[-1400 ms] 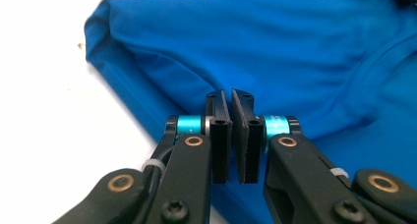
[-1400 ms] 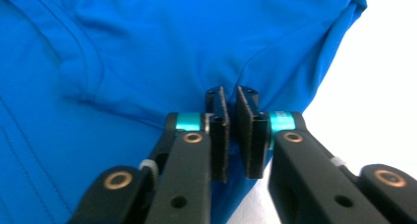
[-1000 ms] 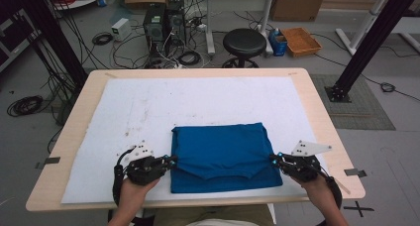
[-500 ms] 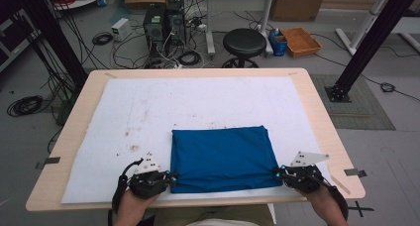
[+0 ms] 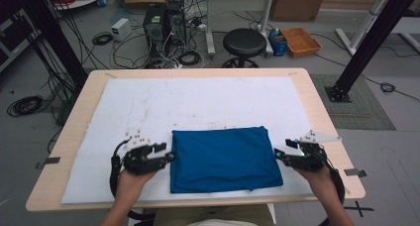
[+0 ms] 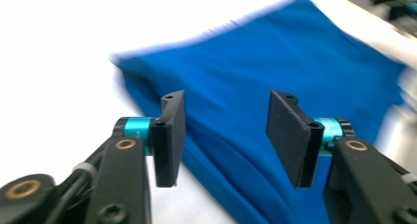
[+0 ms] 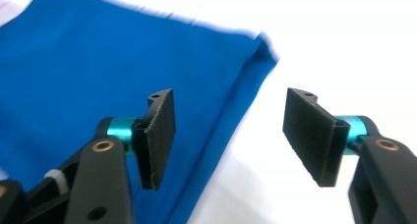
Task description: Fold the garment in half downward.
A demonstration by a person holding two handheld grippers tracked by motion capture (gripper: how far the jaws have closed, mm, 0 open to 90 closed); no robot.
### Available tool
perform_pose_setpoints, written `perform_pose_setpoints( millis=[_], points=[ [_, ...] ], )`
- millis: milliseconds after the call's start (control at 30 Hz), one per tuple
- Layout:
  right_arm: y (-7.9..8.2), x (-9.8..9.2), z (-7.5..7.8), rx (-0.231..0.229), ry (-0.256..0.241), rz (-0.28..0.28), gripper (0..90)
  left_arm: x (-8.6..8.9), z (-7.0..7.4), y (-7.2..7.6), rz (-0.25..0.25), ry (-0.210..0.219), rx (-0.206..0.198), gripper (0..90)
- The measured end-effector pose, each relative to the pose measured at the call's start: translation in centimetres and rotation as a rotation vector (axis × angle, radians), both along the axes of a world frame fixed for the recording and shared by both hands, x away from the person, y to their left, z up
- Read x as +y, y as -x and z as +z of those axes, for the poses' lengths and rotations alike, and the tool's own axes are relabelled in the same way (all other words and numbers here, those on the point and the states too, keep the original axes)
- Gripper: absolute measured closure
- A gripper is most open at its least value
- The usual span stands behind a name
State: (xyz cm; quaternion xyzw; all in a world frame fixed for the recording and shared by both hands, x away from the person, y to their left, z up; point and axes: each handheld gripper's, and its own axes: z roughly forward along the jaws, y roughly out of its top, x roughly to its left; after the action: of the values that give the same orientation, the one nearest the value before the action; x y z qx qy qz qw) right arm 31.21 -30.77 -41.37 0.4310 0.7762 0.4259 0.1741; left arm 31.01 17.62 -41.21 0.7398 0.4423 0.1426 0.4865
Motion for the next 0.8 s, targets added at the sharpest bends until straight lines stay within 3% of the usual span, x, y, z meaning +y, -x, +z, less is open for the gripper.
perform_pose_setpoints(
  millis=[100,133,167,200,233,267,300,333,367,400,433,467,567,667,800],
  points=[
    [-4.0,1.6,-0.4,0.007,0.019,-0.047,32.5,-1.0,-0.6,-3.6,0.065,-0.056,0.006,45.1],
    [-5.4,2.0,-0.9,0.042,-0.008,-0.06,32.7,-1.3,-0.9,-4.3,0.081,-0.066,0.018,45.1],
    [-6.3,2.4,-1.3,0.071,-0.003,-0.082,33.6,-1.5,-1.5,-5.4,0.09,-0.089,0.037,45.1],
    [-7.6,2.9,-2.0,0.105,0.035,-0.117,35.9,-1.6,-2.1,-6.1,0.095,-0.106,0.053,44.9],
    [-9.0,3.3,-3.0,0.16,0.039,-0.122,44.5,-1.7,-2.6,-6.6,0.102,-0.113,0.072,43.2],
    [-9.0,3.3,-3.0,0.16,0.039,-0.122,44.5,-1.7,-3.1,-6.9,0.088,-0.111,0.104,43.2],
    [-9.0,3.5,-3.2,0.135,0.09,-0.115,58.5,-1.6,-3.7,-7.0,0.089,-0.133,0.117,50.0],
    [-9.0,3.5,-3.2,0.135,0.09,-0.115,58.5,-1.6,-3.7,-7.0,0.089,-0.133,0.117,57.5],
    [-8.9,3.5,-3.1,0.139,0.086,-0.091,69.2,-1.5,-3.8,-6.9,0.103,-0.151,0.094,57.5],
    [-8.8,3.3,-3.1,0.148,0.064,-0.065,76.0,-1.3,-3.8,-6.8,0.099,-0.146,0.098,67.3],
    [-8.6,3.3,-3.1,0.147,0.067,-0.058,82.5,-1.0,-3.9,-6.9,0.089,-0.112,0.117,78.5],
    [-8.4,3.4,-3.1,0.143,0.067,-0.046,84.5,-0.9,-3.9,-6.8,0.093,-0.102,0.124,84.5],
    [-8.2,3.4,-2.9,0.127,0.088,-0.05,86.8,-1.0,-3.9,-6.7,0.099,-0.091,0.116,86.7],
    [-8.1,2.9,-2.5,0.081,0.089,-0.087,87.5,-1.1,-3.7,-7.0,0.127,-0.014,0.092,86.8],
    [-8.5,2.1,-2.2,0.043,0.067,-0.128,87.6,-1.7,-3.5,-7.7,0.158,-0.004,0.044,86.8]
  ],
)
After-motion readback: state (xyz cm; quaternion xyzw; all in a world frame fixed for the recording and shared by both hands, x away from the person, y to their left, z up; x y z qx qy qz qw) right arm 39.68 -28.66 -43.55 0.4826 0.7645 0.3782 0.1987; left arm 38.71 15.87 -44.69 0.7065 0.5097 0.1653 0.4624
